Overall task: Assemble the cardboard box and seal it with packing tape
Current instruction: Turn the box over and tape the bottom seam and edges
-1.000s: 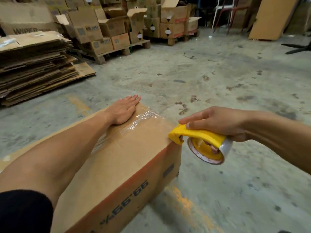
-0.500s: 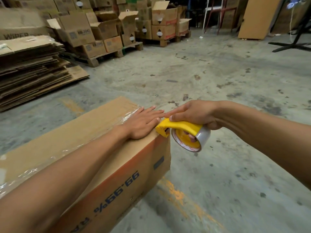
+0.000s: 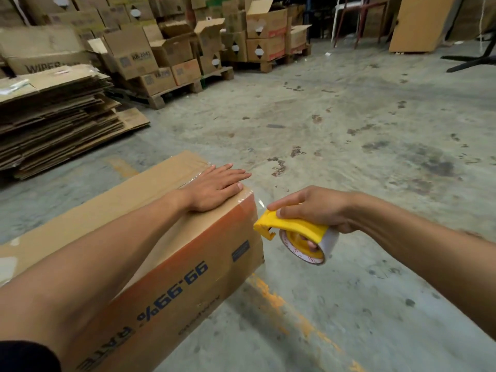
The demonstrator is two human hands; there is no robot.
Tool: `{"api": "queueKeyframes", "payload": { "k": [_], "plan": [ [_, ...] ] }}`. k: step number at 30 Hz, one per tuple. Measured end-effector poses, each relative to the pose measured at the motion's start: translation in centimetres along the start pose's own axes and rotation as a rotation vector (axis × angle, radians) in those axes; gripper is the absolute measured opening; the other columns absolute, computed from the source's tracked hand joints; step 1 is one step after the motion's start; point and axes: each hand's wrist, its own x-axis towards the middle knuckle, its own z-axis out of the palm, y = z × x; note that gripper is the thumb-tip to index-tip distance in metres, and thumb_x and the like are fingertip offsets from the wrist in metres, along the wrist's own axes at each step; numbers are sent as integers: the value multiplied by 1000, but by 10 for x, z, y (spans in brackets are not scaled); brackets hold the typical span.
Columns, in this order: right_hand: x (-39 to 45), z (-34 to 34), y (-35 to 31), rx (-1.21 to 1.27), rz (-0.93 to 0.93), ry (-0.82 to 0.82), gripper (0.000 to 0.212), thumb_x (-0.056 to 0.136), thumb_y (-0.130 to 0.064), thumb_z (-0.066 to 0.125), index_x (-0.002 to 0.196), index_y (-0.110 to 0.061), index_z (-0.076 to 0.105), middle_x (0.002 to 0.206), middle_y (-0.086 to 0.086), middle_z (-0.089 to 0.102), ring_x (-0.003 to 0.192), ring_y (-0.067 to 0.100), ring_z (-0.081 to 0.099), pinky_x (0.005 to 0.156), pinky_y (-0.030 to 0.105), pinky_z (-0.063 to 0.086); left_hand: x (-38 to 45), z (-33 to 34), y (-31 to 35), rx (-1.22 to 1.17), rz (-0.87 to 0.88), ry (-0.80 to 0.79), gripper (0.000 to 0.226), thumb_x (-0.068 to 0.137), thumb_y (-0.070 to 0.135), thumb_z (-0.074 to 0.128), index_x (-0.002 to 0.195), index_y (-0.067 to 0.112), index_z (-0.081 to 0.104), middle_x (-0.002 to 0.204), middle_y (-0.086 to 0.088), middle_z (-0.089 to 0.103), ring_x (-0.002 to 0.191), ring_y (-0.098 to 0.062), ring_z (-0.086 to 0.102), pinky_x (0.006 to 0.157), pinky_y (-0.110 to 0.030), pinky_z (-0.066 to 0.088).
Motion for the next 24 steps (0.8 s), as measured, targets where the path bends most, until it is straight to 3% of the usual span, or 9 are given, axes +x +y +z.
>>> {"api": "queueKeyframes", "payload": {
  "k": [7, 10, 12, 14, 16, 17, 21, 24],
  "plan": [
    [36, 4, -7, -71, -1, -6, 24, 93, -30, 65, 115, -32, 73, 98, 16, 75, 49, 19, 61, 65, 33, 57, 2, -2, 7, 54, -23, -32, 69, 90, 73, 15, 151, 42, 21, 161, 14, 17, 150, -10, 1, 120, -45, -3],
    [51, 10, -17, -44, 62, -18, 19, 95, -27, 61, 111, -22, 70, 81, 16, 67, 47, 21, 59, 53, 30, 54, 1, -4, 10, 62, -64, -53, 81, 82, 80, 14, 152, 40, 21, 162, 12, 16, 150, -12, 1, 120, -46, -4],
    [51, 14, 7, -392, 161, -97, 16, 97, -24, 55, 108, -18, 65, 89, 11, 58, 69, 23, 56, 55, 28, 45, 2, -8, 13, 62, -92, -87, 85, 79, 83, 15, 152, 39, 20, 163, 10, 15, 150, -14, 0, 120, -48, -5],
    [45, 25, 57, -748, 299, -188, 13, 99, -20, 50, 104, -12, 59, 102, 9, 51, 88, 24, 47, 69, 32, 43, 3, -11, 18, 60, -109, -127, 89, 77, 85, 17, 152, 38, 21, 163, 10, 15, 151, -14, -2, 120, -50, -5],
    [42, 33, 101, -955, 428, -325, 23, 102, -20, 44, 96, -5, 61, 109, 8, 45, 95, 22, 41, 82, 33, 40, 4, -10, 18, 59, -123, -120, 91, 75, 85, 19, 152, 37, 24, 162, 10, 17, 151, -16, -2, 119, -52, -6],
    [41, 31, 110, -990, 465, -352, 29, 104, -23, 41, 87, -6, 58, 110, 8, 42, 96, 21, 40, 82, 32, 37, 5, -11, 20, 64, -133, -113, 91, 74, 85, 20, 151, 37, 26, 162, 9, 18, 151, -16, -1, 119, -53, -6],
    [51, 20, 107, -665, 403, -201, 9, 98, -20, 54, 100, -11, 52, 108, 10, 49, 95, 26, 45, 81, 31, 38, 11, -7, 36, 105, -182, -120, 82, 71, 73, 34, 140, 31, 43, 152, 3, 37, 149, -24, 11, 116, -59, 5],
    [65, 20, 99, -595, 358, -162, 13, 96, -20, 57, 103, -10, 53, 109, 11, 50, 96, 26, 47, 82, 32, 39, 14, 1, 52, 169, -192, -43, 45, 80, 56, 49, 111, 24, 56, 112, -1, 53, 127, -25, 41, 108, -57, 21]
  ]
}}
